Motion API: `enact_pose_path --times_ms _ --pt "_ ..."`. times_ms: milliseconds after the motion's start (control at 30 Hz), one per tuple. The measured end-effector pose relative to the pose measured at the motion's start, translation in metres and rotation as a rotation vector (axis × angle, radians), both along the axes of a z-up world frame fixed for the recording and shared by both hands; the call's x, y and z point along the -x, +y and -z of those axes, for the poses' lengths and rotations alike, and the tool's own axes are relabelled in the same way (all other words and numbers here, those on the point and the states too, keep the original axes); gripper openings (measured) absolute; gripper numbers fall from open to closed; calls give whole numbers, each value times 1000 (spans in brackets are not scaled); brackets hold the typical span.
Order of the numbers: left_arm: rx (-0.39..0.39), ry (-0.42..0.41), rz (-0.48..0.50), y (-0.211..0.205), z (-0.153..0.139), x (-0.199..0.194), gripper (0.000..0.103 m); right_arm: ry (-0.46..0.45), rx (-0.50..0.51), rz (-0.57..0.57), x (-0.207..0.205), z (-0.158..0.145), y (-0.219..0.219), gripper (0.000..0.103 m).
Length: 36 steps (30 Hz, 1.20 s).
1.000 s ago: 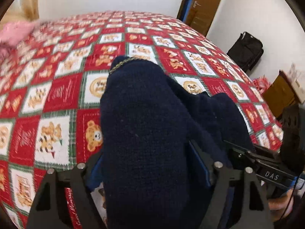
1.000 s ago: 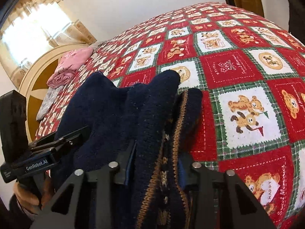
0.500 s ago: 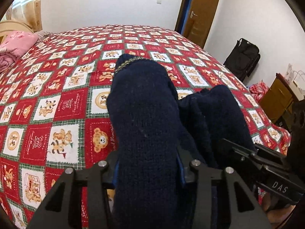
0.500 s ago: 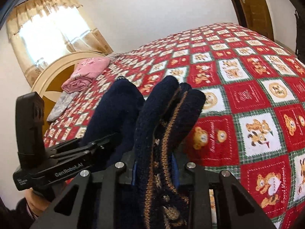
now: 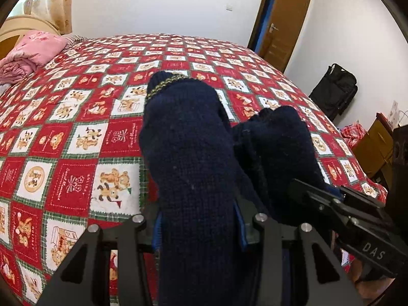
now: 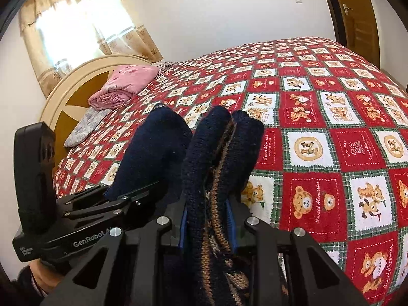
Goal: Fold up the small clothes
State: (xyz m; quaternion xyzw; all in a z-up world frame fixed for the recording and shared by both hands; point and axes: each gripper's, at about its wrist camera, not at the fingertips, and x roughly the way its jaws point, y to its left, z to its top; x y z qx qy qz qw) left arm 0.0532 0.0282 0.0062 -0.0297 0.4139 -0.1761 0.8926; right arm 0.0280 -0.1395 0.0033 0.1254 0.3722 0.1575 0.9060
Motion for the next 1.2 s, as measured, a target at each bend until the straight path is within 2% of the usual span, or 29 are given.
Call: enact_pose_path --times_ms 267,533,633,733,833,900,967,1033,1100,1167,1200 --pt "37 -17 19 2 -6 2 45 -19 -14 -39 5 -10 15 26" --pt "43 -76 -22 27 -30 -3 45 -31 -131 -111 -23 -25 46 26" --pt "15 -109 -66 47 -42 -16 45 -52 -154 -159 -40 -31 70 26" --pt "-15 -143 -118 73 -56 -34 45 -77 -222 -204 -73 -36 99 26" --pt "-67 -182 -168 98 -70 -60 45 -108 -270 -212 -109 -33 123 26" --pt "-112 -205 -197 113 -75 -82 45 -130 -249 -186 -133 -23 134 25" --pt "-142 -185 -224 128 -66 -106 45 -106 -208 -127 -155 -8 136 26" --pt "-156 -115 -247 145 -44 -132 49 -24 -115 1 -173 15 124 26" --pt "-191 -35 -305 168 -19 -147 52 -16 -71 35 -168 22 112 26" --pt "-195 -24 -356 191 -10 -143 53 -26 -46 31 -153 22 101 26" --pt "-169 -27 -372 205 -6 -137 61 -14 -58 22 -144 23 96 26"
